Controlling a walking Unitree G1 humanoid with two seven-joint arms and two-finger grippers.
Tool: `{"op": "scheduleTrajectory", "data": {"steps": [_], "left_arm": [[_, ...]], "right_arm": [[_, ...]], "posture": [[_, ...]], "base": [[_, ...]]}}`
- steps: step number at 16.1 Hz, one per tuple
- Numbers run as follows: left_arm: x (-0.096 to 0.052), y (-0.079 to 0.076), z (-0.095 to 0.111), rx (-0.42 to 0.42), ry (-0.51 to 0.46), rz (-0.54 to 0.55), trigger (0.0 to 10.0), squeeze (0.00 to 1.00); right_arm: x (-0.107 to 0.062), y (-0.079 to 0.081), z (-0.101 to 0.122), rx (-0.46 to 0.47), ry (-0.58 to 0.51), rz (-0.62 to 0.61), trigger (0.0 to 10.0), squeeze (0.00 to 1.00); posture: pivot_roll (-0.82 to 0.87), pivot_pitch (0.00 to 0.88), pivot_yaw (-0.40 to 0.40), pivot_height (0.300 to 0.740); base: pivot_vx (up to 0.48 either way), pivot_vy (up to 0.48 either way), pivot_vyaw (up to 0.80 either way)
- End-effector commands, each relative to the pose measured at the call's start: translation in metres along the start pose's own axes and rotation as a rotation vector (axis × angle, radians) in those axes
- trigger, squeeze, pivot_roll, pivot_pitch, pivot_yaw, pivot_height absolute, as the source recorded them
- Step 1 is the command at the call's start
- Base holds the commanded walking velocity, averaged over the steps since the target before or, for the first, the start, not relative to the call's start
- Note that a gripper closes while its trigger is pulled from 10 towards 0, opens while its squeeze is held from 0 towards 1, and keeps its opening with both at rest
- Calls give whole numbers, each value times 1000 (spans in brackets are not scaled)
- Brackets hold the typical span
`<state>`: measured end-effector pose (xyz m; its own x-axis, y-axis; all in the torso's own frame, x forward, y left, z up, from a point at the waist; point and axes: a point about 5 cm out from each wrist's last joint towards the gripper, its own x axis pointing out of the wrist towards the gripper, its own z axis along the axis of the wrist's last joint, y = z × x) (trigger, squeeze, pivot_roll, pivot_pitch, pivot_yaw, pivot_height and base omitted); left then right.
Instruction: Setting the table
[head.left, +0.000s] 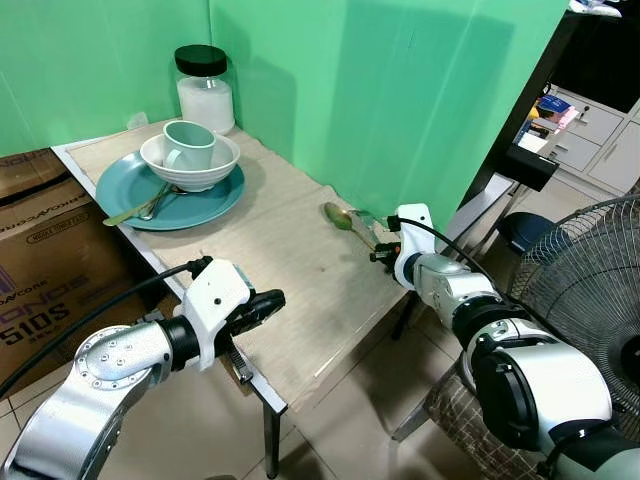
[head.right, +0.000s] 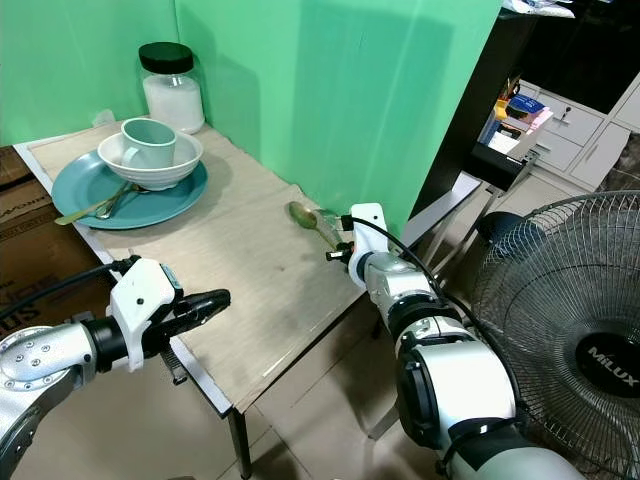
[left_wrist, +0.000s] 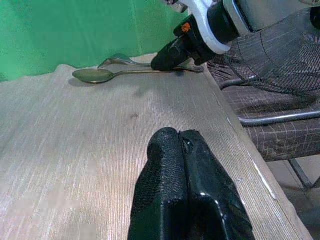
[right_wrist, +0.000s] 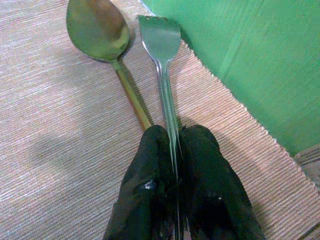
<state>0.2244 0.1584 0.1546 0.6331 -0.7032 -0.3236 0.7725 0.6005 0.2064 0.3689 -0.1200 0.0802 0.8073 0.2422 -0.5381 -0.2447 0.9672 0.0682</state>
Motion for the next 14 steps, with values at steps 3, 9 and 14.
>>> {"op": "scheduleTrajectory", "data": {"steps": [3,9,14], "left_arm": [[2,2,2,6,-3,-14,10000,0],[5,6,5,20,-13,-11,10000,0],[9,7,6,27,-26,-10,10000,0]], "right_arm": [[-1,-6,-6,4,37,-3,0,0],[-1,1,7,-30,-16,88,0,0],[-6,-3,18,-125,-52,201,0,0]], "posture": [[148,2,-115,740],[153,0,-109,740],[148,0,-106,740]], "base": [[0,0,0],[0,0,0],[0,0,0]]}}
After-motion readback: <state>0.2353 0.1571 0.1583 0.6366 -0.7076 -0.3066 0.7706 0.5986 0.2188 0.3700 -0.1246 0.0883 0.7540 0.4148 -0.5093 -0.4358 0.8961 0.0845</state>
